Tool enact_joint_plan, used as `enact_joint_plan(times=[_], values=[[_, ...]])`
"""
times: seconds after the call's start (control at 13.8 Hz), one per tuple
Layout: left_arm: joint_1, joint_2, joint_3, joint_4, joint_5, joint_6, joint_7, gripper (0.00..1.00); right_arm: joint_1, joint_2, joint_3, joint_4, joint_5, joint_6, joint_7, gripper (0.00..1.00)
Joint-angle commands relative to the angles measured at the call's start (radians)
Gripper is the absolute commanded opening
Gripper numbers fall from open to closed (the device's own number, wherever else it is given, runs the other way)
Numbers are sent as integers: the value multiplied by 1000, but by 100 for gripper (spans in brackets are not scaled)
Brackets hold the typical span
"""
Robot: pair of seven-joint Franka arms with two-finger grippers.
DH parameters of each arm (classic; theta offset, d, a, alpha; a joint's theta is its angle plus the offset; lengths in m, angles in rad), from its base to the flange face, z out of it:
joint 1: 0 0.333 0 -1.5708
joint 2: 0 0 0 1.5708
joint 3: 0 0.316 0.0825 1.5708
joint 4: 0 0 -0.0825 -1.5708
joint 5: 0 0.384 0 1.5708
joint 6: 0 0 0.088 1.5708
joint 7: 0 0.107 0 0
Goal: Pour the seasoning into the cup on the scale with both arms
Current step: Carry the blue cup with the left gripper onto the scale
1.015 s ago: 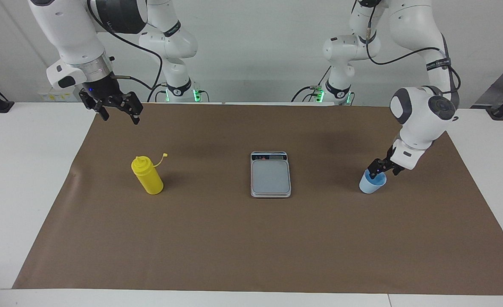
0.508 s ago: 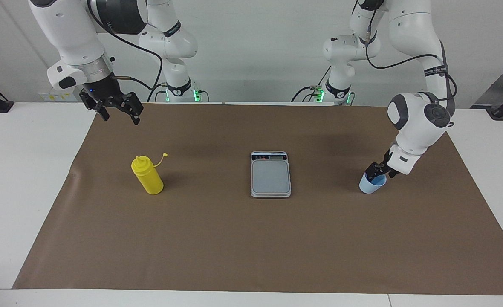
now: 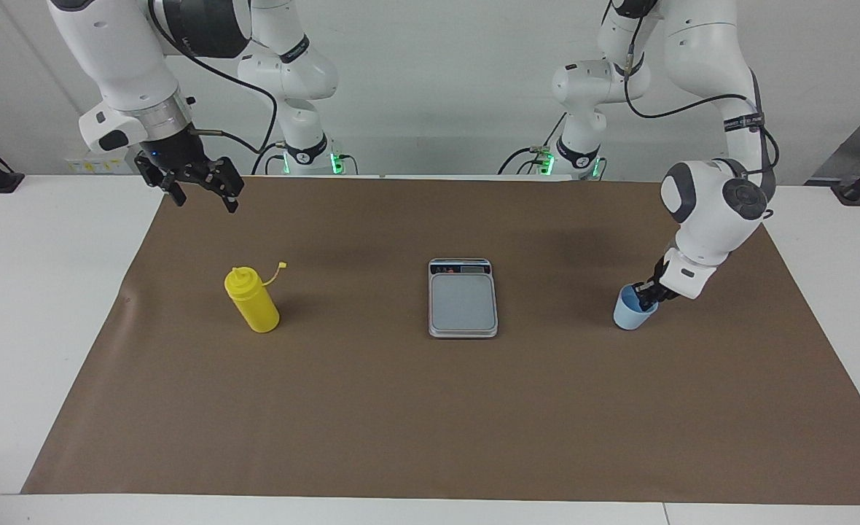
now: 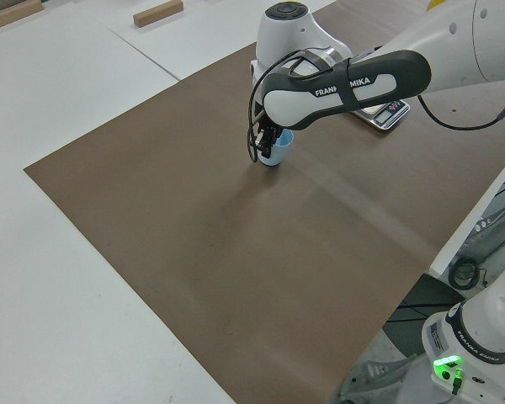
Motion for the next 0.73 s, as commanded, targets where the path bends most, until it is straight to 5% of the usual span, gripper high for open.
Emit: enact_joint_plan(times=[0.0,0.65], values=[[-7,-3,5,67,7,-80,1,0,-19,-31,10,-38,12,17,-15,100],[-101,-2,-10,372,-22,-482,-22,0,-22,-31,6,-38,12,23,-16,100]])
